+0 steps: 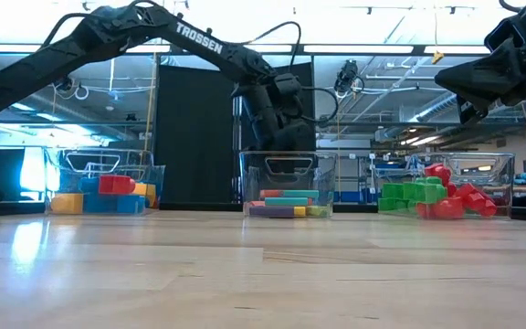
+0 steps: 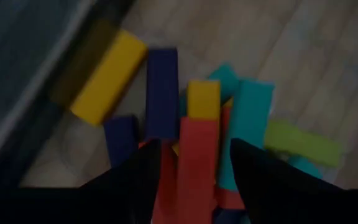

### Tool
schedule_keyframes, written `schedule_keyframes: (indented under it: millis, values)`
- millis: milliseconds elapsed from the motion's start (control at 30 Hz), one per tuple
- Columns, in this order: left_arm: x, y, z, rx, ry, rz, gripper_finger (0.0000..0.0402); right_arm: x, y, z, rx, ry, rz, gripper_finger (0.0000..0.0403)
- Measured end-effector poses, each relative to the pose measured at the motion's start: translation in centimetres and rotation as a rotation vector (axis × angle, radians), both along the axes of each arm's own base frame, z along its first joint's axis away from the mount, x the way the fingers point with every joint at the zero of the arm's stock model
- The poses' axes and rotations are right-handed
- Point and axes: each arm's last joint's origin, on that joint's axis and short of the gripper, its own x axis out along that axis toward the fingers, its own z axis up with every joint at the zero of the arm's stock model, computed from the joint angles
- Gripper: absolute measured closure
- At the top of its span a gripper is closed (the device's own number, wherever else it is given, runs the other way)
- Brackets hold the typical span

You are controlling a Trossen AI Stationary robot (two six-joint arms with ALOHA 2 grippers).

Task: Sort blocks by size
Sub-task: Return to Home Position

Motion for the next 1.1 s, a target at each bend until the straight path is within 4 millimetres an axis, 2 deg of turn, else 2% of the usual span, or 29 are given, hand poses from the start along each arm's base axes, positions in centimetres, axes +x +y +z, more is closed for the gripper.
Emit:
schedule_keyframes:
  millis: [133,300,400,533,633,833,1100]
  values:
    - [0.1,0.1,2.2,0.008,-0.035,0.001,0.0201,0.0,0.0,0.0,0.000,0.000,0.000,0.0365]
    - [0.2,-1.1,5.8,-0.018,-0.079,-0.008,0.0201,0.0,0.0,0.0,0.000,0.000,0.000,0.0368]
    - [0.6,-3.2,7.7,-0.003,-0.125,-0.049,0.0200,0.0,0.0,0.0,0.000,0.000,0.000,0.0368]
    - [1.6,-7.4,9.5,0.049,-0.154,-0.119,0.0200,0.0,0.0,0.0,0.000,0.000,0.000,0.0366]
    - [2.7,-10.7,9.4,0.100,-0.136,-0.156,0.0200,0.0,0.0,0.0,0.000,0.000,0.000,0.0368]
    - [4.6,-17.2,8.4,0.069,-0.160,-0.307,0.0200,0.0,0.0,0.0,0.000,0.000,0.000,0.0370]
    - [4.9,-23.6,5.5,0.006,-0.115,-0.404,0.0200,0.0,0.0,0.0,0.000,0.000,0.000,0.0367]
